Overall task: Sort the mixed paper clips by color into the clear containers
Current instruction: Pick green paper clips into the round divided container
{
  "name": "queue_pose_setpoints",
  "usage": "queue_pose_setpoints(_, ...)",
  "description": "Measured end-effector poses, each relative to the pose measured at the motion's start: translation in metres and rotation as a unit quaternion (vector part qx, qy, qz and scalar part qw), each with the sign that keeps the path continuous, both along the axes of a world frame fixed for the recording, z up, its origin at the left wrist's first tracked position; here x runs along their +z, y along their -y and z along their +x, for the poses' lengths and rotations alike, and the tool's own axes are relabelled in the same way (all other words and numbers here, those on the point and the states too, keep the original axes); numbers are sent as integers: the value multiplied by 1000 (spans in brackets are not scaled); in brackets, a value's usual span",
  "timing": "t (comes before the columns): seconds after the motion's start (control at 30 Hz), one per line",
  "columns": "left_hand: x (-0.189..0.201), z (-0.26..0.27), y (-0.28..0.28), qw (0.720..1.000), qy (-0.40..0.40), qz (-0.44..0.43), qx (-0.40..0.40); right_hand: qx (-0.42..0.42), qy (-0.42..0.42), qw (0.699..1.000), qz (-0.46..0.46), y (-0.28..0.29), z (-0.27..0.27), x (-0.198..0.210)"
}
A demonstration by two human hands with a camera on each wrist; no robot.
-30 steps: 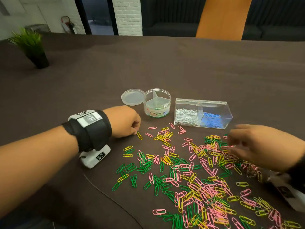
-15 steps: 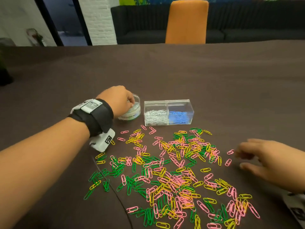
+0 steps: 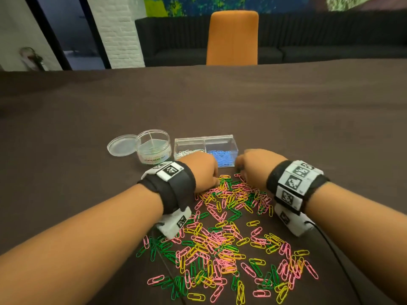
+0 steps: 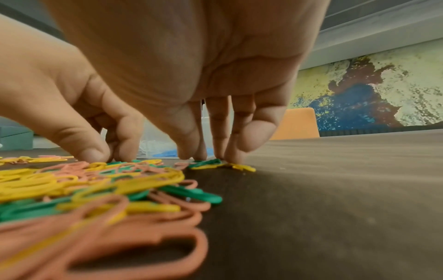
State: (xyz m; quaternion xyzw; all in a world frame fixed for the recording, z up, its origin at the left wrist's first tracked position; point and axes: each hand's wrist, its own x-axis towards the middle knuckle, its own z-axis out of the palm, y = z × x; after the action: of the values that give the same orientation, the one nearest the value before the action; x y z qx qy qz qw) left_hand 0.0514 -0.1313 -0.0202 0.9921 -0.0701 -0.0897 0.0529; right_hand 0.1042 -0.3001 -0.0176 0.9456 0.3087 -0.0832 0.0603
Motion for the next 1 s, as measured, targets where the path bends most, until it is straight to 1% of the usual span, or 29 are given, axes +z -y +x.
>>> queue_pose_setpoints(0.1, -3, 0, 1, 1000, -3, -3, 15, 6, -34, 999, -28, -6, 6, 0)
queue_pose_setpoints(0.3, -2, 0, 0, 1000, -11, -14, 17, -3, -20, 1000, 13, -2, 9, -7)
queue_pose_setpoints(0.47, 1, -3, -8, 998, 15, -30, 50, -16, -3, 995, 98, 1, 6, -7)
queue_pose_setpoints(0.6, 0, -5, -15, 994, 28, -76, 69, -20, -16, 990, 136, 3, 3, -5)
queue_pose_setpoints(0.73, 3, -8, -14, 994, 20, -86, 57, -32, -52, 984, 170, 2, 1, -2)
queue_pose_setpoints(0.9, 2, -8, -12, 997, -13, -73, 10, -35, -105, 972, 205, 8, 3, 2)
queue_pose_setpoints(1.0, 3, -4, -8, 998, -30, -60, 5, -44, -99, 970, 217, 13, 7, 3)
